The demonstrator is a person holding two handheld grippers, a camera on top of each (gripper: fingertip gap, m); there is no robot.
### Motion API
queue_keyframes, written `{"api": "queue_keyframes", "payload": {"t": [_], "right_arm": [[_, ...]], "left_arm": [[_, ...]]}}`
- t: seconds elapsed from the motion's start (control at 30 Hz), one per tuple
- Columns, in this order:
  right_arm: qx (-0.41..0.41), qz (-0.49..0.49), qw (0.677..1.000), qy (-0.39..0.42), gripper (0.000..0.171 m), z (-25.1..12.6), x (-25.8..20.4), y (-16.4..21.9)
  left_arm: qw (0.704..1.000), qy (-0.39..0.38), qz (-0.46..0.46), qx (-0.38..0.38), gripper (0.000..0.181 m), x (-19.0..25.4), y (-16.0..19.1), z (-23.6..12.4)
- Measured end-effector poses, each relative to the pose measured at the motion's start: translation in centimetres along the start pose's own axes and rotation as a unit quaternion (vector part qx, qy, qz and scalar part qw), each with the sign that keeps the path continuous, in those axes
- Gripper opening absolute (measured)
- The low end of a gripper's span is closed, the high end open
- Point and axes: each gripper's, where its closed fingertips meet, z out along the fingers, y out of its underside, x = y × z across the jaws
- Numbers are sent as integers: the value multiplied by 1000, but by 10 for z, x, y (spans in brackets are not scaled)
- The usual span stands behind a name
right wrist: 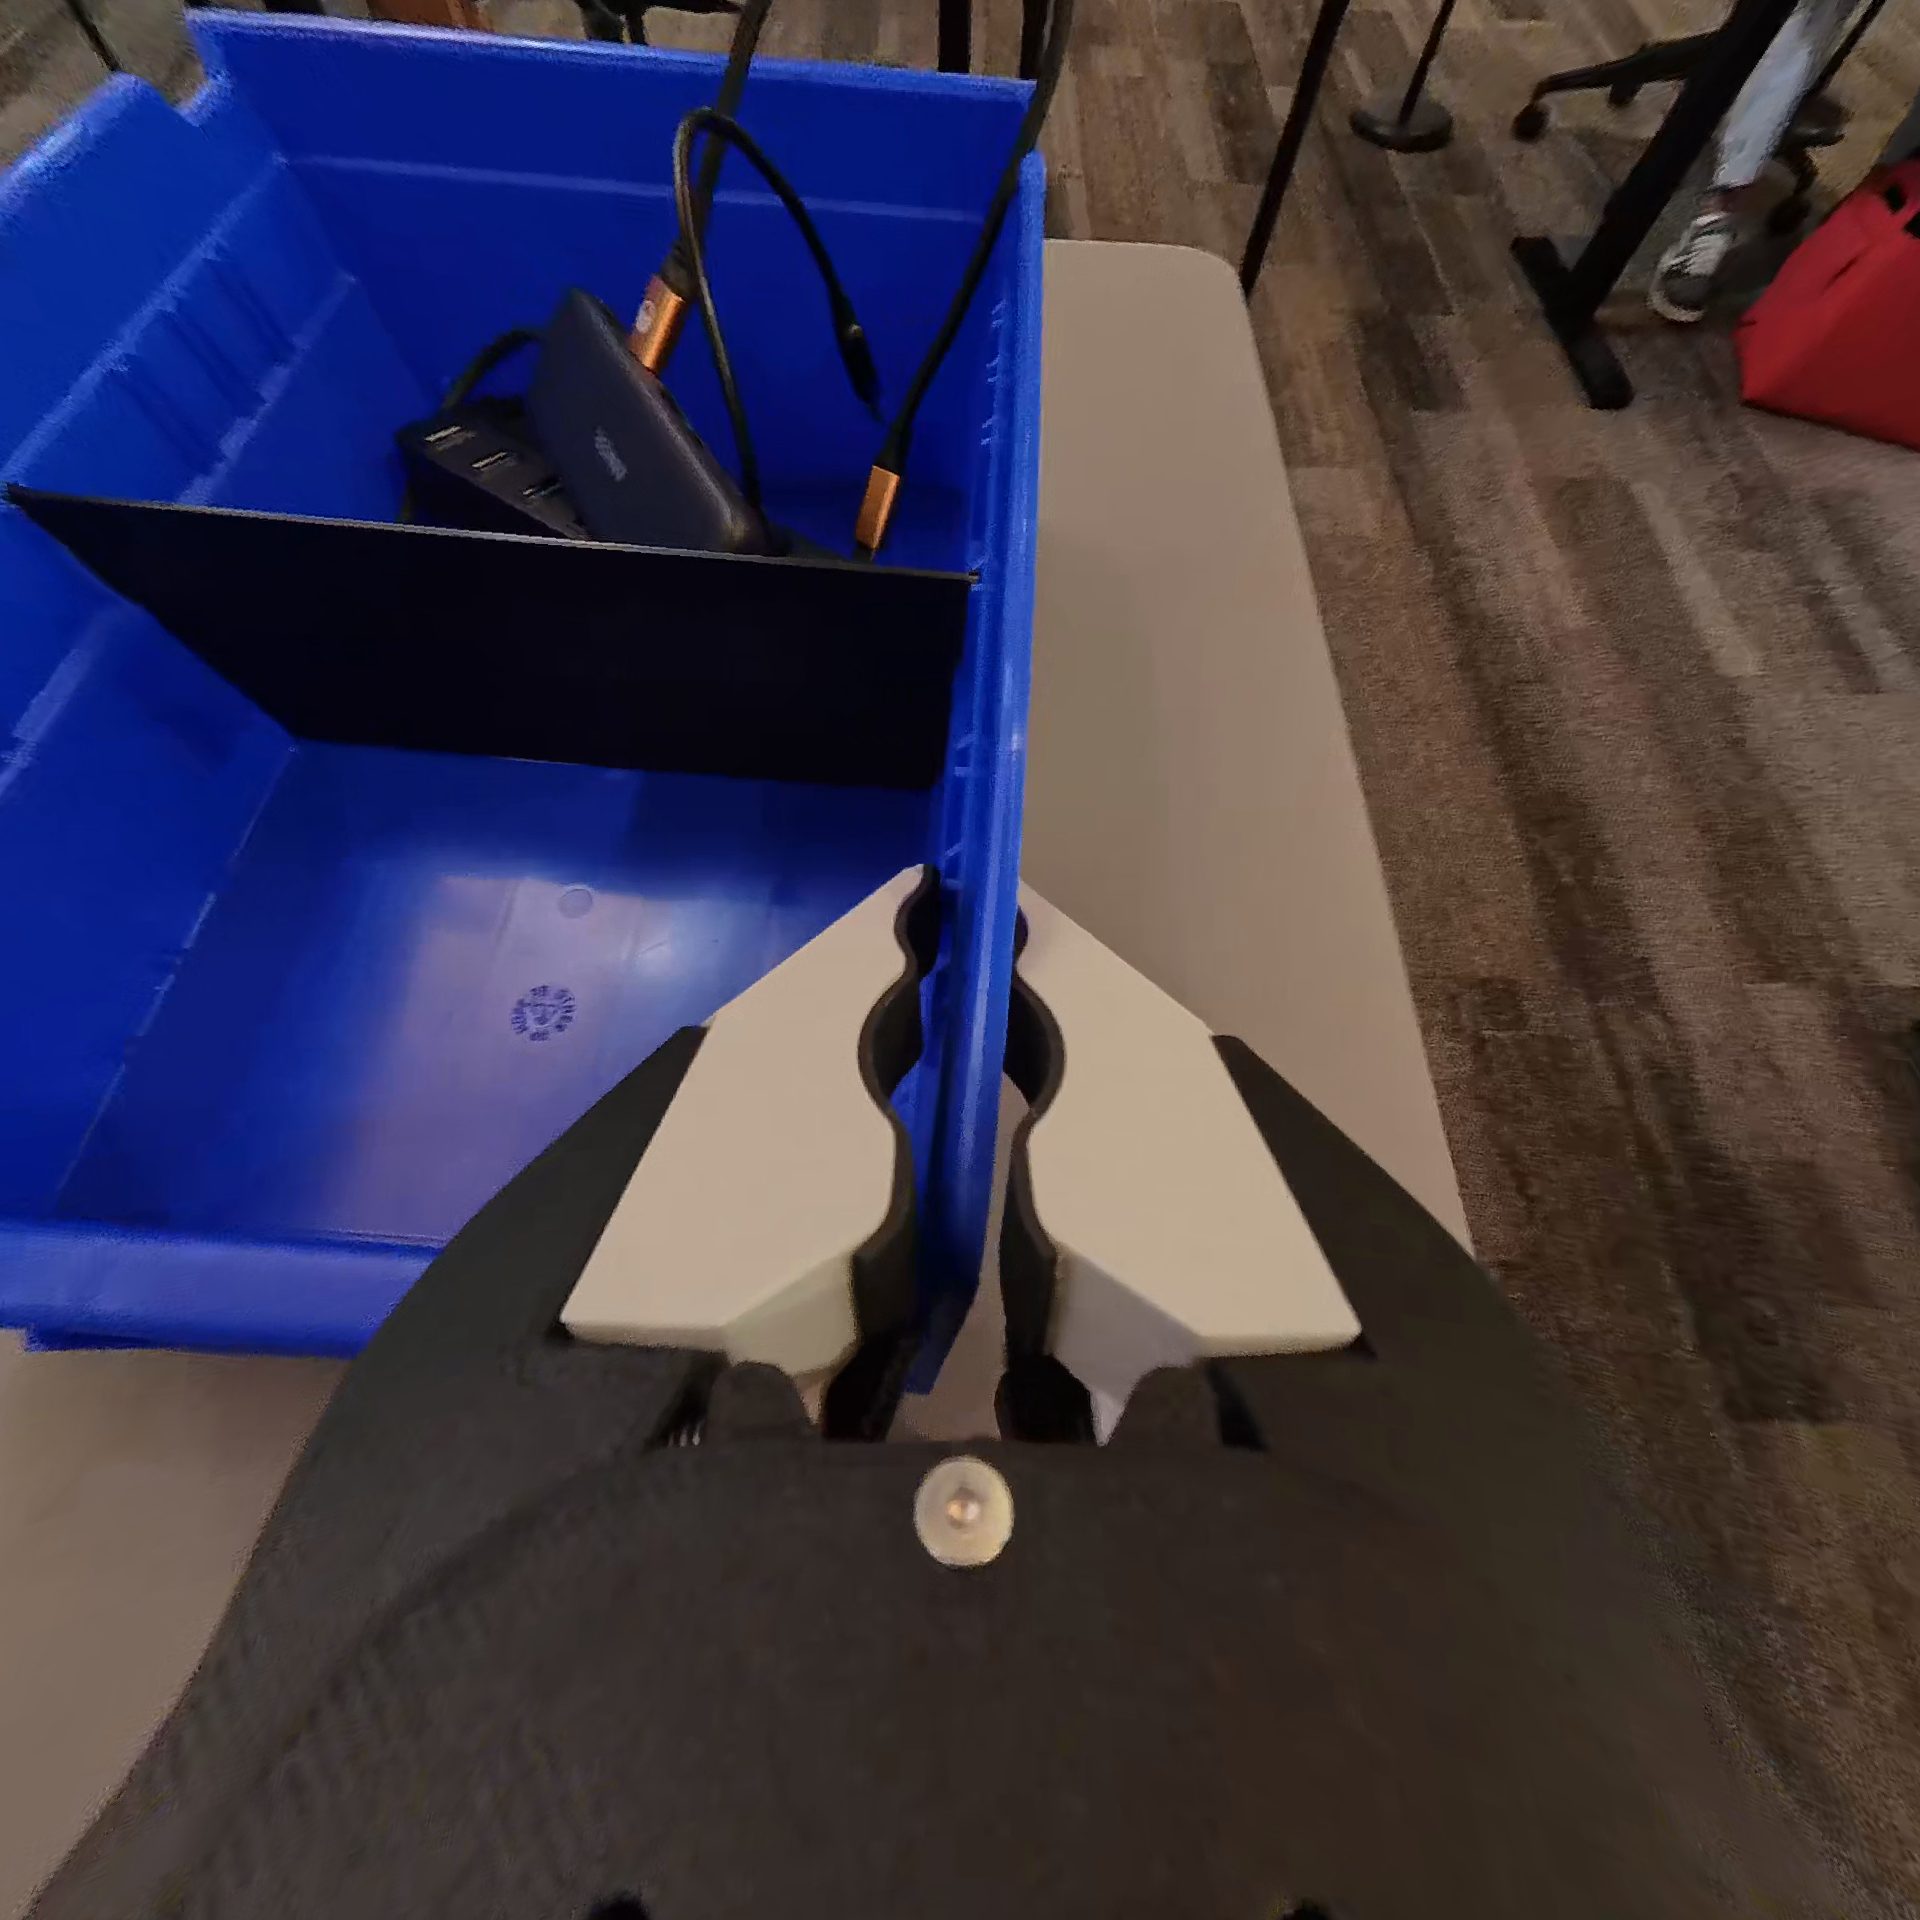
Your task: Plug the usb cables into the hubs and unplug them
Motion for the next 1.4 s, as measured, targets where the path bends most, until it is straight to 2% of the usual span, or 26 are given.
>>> {"api": "queue_keyframes", "payload": {"t": [0.03,0.13,0.17,0.27,0.3,0.33,0.37,0.4,0.43,0.7,0.97,1.17,1.4], "right_arm": [[1,-9,1000,13,13,0,2,0],[-8,-21,1000,4,31,3,-2,0],[-13,-23,1000,-4,33,5,-4,0],[-31,-35,999,-8,37,11,-7,3],[-35,-34,999,-10,34,13,-7,3],[-36,-36,999,-8,28,14,-6,3],[-38,-35,999,-5,18,15,-5,4],[-41,-32,999,-6,6,15,-4,5],[-41,-25,999,-12,4,15,-5,5],[-37,-14,999,2,3,6,-14,10],[-37,-1,999,12,3,-14,-37,21],[-29,1,1000,-11,3,-34,-79,33],[-30,-21,999,-38,4,-62,-151,47]], "left_arm": [[1000,1,0,1,7,0,0,0],[1000,3,-3,4,46,1,-3,0],[1000,14,-2,0,47,3,-3,0],[1000,10,2,-12,41,1,-3,3],[1000,16,5,-14,32,3,-3,3],[1000,21,11,-17,14,4,-2,4],[1000,14,19,-20,8,3,-2,5],[999,10,26,-22,8,2,-2,5],[999,11,23,-22,7,3,-2,6],[999,36,-34,11,5,9,-7,2],[999,32,-18,28,5,17,-2,-15],[998,39,-19,42,5,25,1,-36],[996,43,-23,78,5,38,-5,-74]]}}
